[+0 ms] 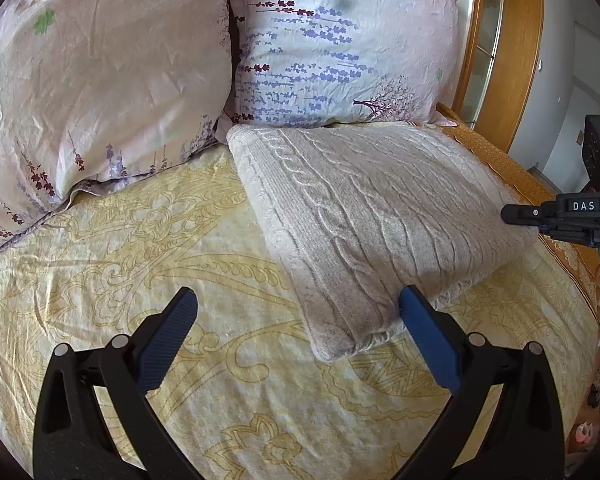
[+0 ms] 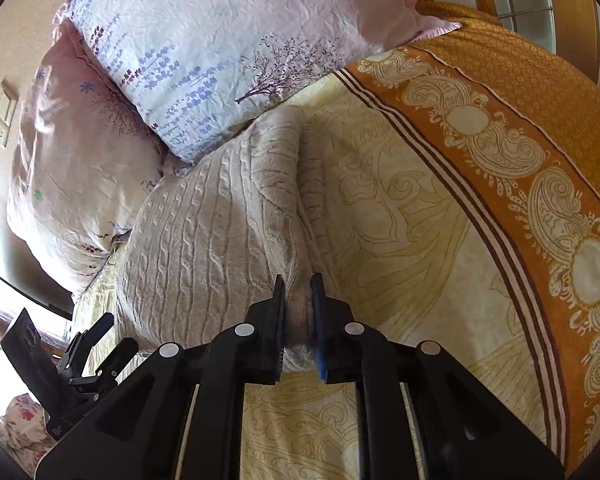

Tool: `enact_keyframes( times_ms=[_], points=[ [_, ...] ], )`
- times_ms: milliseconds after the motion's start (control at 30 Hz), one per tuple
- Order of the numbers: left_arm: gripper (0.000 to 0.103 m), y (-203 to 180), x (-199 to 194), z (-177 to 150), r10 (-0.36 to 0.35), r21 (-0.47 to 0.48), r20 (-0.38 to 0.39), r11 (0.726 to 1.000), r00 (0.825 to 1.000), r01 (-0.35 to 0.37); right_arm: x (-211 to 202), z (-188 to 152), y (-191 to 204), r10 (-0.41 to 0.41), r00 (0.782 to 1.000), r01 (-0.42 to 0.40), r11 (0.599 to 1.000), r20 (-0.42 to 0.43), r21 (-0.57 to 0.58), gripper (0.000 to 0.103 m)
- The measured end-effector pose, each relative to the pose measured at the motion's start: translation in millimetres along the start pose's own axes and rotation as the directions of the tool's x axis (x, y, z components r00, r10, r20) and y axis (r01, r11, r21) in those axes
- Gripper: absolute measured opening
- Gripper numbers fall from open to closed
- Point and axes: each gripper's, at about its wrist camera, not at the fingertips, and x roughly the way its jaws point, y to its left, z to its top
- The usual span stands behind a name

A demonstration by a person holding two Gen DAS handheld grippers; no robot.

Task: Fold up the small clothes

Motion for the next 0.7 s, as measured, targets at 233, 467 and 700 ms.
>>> enact_keyframes(
  times_ms=[233,467,700],
  points=[
    [0.101,9,3,0,-0.060,-0.057,-0.022,0.997,0.998,0.058,3,-11,-5,0.013,1.000,-0.013,1.000,0.007,0.008,0.013],
    [0.101,23,-7,1,-0.178,-0.166,0.039,0.969,0.983,0.182,1,-7,-8,0.035,0.999,-0.035,0.999,0.009,0.039,0.014],
    [0.101,22,-8,15,-0.119,-0.154,0.031,0.980,0.992,0.123,-11,30,-11,0.121,0.990,-0.126,0.989,0.072,0.075,0.056]
  ],
)
